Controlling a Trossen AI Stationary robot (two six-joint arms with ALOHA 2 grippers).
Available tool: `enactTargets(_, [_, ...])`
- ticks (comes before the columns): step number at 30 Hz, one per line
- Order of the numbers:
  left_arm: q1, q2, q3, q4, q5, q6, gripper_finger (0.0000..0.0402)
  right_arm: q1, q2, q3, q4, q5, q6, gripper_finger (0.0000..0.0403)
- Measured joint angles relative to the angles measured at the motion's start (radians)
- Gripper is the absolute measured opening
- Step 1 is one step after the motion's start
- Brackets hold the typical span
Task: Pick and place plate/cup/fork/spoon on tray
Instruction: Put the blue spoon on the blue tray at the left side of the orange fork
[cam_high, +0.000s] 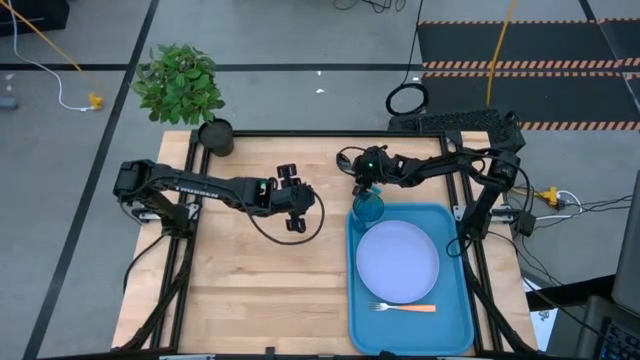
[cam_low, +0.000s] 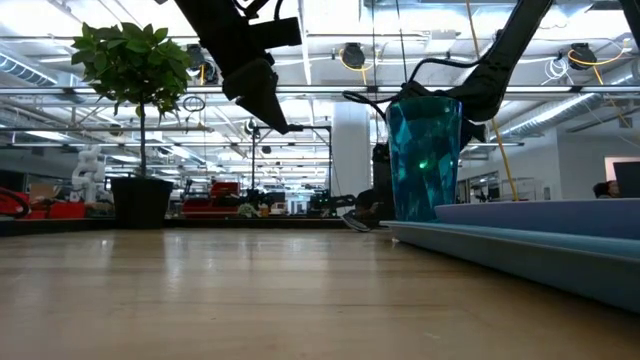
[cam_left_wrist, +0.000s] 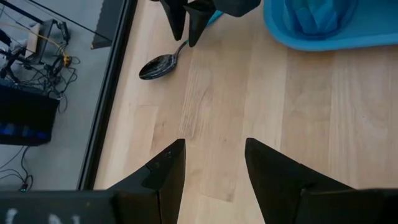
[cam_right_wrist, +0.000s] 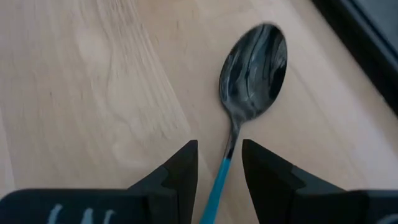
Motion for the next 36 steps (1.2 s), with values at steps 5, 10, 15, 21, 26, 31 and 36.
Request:
enactTargets(5, [0.0,0.0,0.0,0.001,0.0,0.0,0.017,0.0,0.0,-0.012,0.002,0.007,0.032,0.0118])
enactTargets(10, [0.0,0.0,0.0,0.003,0.0,0.0,0.017,0.0,0.014,-0.012,0.016,0.026,0.043,0.0118])
enactTargets(15, [-0.007,0.0,0.0,0.007,0.0,0.005,0.017,0.0,0.056,-0.01,0.051,0.025,0.067,0.0116])
enactTargets(21, [-0.022,0.0,0.0,0.022,0.0,0.018,0.017,0.0,0.075,-0.009,0.065,0.024,0.068,0.0066])
enactTargets(26, [-0.028,0.0,0.0,0.022,0.0,0.032,0.017,0.001,0.062,-0.01,0.052,0.018,0.062,0.0009])
enactTargets(31, [-0.031,0.0,0.0,0.022,0.0,0.033,0.017,0.001,0.032,-0.012,0.023,0.019,0.067,0.0014])
enactTargets(36, [-0.031,0.0,0.0,0.022,0.0,0.032,0.017,0.01,-0.06,-0.014,-0.041,0.02,0.06,0.0005])
